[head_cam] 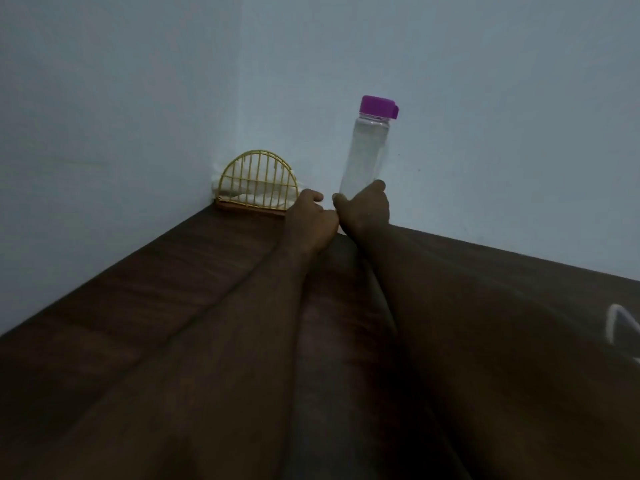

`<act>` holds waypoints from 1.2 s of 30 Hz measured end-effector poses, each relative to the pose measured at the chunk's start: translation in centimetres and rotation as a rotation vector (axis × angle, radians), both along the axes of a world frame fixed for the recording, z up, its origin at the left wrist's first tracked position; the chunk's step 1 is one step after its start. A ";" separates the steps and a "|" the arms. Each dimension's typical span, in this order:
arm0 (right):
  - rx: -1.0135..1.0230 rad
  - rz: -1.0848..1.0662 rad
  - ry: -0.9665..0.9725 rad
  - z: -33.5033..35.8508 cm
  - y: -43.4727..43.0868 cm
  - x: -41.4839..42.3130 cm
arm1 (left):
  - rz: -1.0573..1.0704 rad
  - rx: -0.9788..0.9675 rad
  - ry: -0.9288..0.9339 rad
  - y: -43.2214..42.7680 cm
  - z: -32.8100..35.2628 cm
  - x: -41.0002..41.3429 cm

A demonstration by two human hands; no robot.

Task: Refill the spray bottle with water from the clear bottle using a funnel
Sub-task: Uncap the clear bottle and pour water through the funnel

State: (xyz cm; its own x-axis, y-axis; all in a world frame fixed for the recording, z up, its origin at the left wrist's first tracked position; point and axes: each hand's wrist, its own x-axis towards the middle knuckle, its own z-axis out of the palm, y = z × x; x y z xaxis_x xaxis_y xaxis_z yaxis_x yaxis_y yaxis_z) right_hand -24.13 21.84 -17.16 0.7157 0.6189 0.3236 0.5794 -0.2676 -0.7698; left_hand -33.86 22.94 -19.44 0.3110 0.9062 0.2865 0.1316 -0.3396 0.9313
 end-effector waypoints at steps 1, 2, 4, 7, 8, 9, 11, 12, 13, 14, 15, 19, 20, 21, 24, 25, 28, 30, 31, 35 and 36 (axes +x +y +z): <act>-0.012 0.009 -0.009 -0.1 -0.8 -0.5 | -0.008 -0.004 0.000 -0.4 0.1 -0.3; -0.026 0.019 -0.018 0.0 -1.7 -1.1 | -0.011 -0.006 -0.001 -0.9 0.3 -0.6; -0.046 0.041 -0.023 0.1 -3.3 -2.2 | -0.031 -0.033 -0.006 -1.9 0.5 -1.5; -0.061 0.059 -0.020 0.2 -6.4 -4.1 | -0.057 0.015 0.049 -3.8 0.6 -3.0; -0.056 0.061 -0.021 0.1 -7.2 -4.5 | -0.061 0.049 0.086 -4.4 0.5 -3.3; -0.048 0.072 -0.021 0.0 -8.2 -5.0 | -0.057 0.072 0.106 -5.2 0.7 -3.8; -0.025 0.107 -0.010 -0.2 -10.4 -5.8 | -0.053 0.073 0.105 -6.9 0.8 -4.8; -0.012 0.115 -0.001 -0.3 -11.5 -6.2 | -0.045 0.065 0.107 -7.7 0.8 -5.3; 0.000 0.121 0.005 -0.3 -12.5 -6.6 | -0.037 0.051 0.110 -8.5 0.8 -5.8; 0.005 0.129 0.012 -0.4 -13.6 -6.9 | -0.034 0.041 0.111 -9.2 0.7 -6.2; 0.011 0.142 0.020 -0.6 -14.6 -7.4 | -0.038 0.028 0.113 -10.0 0.6 -6.7; 0.041 0.172 0.000 -1.9 -17.3 -8.2 | -0.039 0.025 0.045 -13.3 0.1 -8.1; 0.045 0.184 0.004 -2.0 -18.4 -8.4 | -0.041 0.030 0.030 -14.0 -0.1 -8.3; 0.047 0.191 0.009 -1.8 -19.7 -8.8 | -0.043 0.042 0.028 -15.0 -0.2 -8.5; 0.046 0.213 -0.009 -1.8 -23.3 -9.3 | -0.055 0.007 -0.021 -17.7 -0.1 -9.1; 0.050 0.233 -0.018 -1.8 -24.5 -9.2 | -0.056 -0.022 -0.030 -18.8 0.2 -9.3; 0.069 0.297 -0.035 -1.9 -28.6 -9.2 | -0.106 -0.137 -0.080 -21.2 1.3 -9.5; 0.108 0.308 -0.062 -1.6 -31.3 -9.1 | -0.158 -0.153 -0.170 -22.3 3.0 -9.5; 0.124 0.307 -0.068 -1.3 -32.5 -8.9 | -0.183 -0.127 -0.219 -22.8 4.1 -9.6; 0.054 0.357 0.003 -0.2 -35.9 -8.4 | -0.282 0.009 -0.312 -25.0 9.2 -9.2; 0.037 0.372 0.027 0.1 -36.5 -8.3 | -0.328 0.034 -0.303 -25.6 10.2 -8.9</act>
